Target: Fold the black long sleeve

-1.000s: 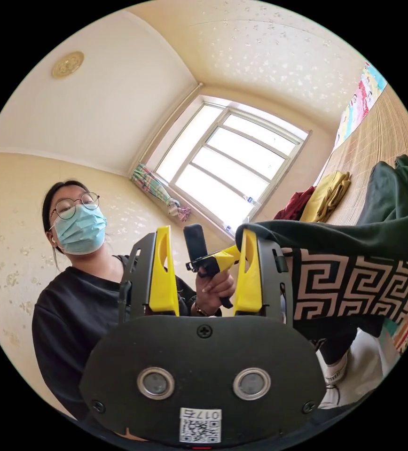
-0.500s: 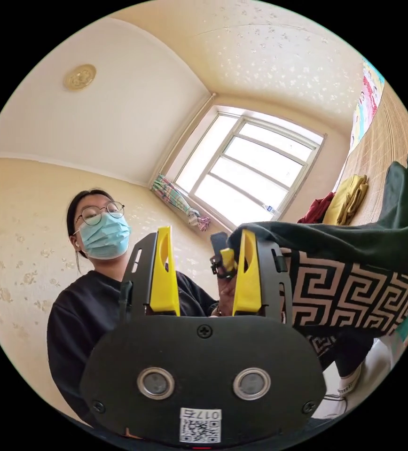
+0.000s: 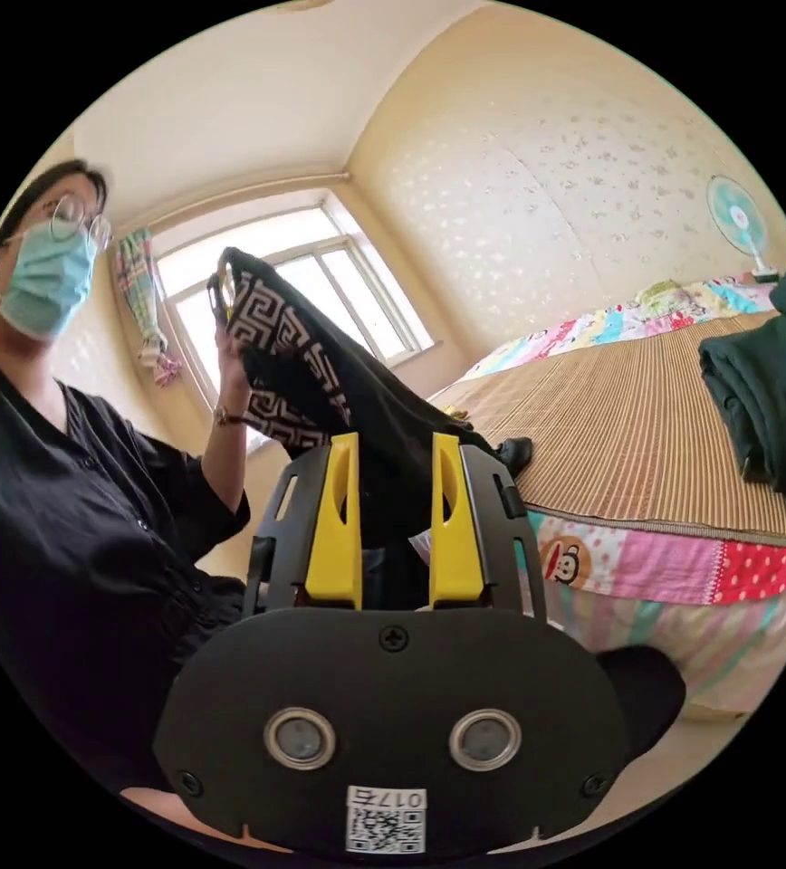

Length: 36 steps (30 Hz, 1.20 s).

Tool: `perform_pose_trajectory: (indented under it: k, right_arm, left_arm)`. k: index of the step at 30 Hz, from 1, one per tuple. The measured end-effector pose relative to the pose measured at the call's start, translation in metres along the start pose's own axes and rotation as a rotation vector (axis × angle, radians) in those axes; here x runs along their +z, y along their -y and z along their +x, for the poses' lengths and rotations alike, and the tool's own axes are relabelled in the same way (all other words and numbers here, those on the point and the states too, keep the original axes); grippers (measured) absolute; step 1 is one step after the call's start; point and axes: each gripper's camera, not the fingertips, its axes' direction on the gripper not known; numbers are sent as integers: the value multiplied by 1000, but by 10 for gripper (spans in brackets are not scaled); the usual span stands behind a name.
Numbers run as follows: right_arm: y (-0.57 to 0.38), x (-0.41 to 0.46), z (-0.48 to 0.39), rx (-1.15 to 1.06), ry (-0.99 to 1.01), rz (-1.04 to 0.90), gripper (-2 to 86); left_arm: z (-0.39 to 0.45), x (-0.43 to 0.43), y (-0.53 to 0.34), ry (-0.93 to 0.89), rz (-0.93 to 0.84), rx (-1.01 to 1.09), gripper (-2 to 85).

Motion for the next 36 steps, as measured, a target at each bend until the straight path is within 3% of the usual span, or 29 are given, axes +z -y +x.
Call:
perform_pose_trajectory:
  k: [4,6,10,15,18,20,22,24,26,28,30,32,35,36]
  right_arm:
    - [-26,43,-54,-207,-122,24,98]
    - [-24,54,-69,-209,-254,11,51]
    - [9,19,-71,-126,-293,172,33]
    - [83,-64,-128,-267,-347,502,27]
    - [116,-83,-173,-339,-406,611,26]
    - [137,-82,-193,-316,-451,584,25]
    - [148,-81,-214,-302,-473,587,25]
    - [136,-88,-247,-359,-465,729,25]
    - [129,-93,-263,-343,-502,822,25]
    - [139,-93,-259,-300,-528,792,25]
    - [179,-73,-230,-203,-569,537,23]
    - [200,-52,-203,-99,-573,334,22]
    - [178,-50,-211,-152,-402,420,20]
    - [164,-52,-221,-172,-430,492,20]
  left_arm:
    - [8,7,15,-10,4,-7,-8]
    - [16,0,22,-15,14,-9,-8]
    - [28,-29,33,45,31,-14,-8]
    - [52,-78,49,295,-41,18,-7]
    - [53,-82,50,537,-137,-22,-7]
    - [59,-75,48,578,-168,0,-7]
    - [74,-70,45,492,-138,80,-8]
    - [99,-73,43,284,-41,229,-8]
    - [98,-79,48,265,18,200,-8]
    - [76,-81,59,357,-28,86,-8]
    - [32,-78,68,539,-126,-109,-8]
    - [15,-72,67,509,-147,-166,-8]
    - [27,-64,61,354,-106,-77,-8]
    - [34,-70,57,339,-46,-53,-8]
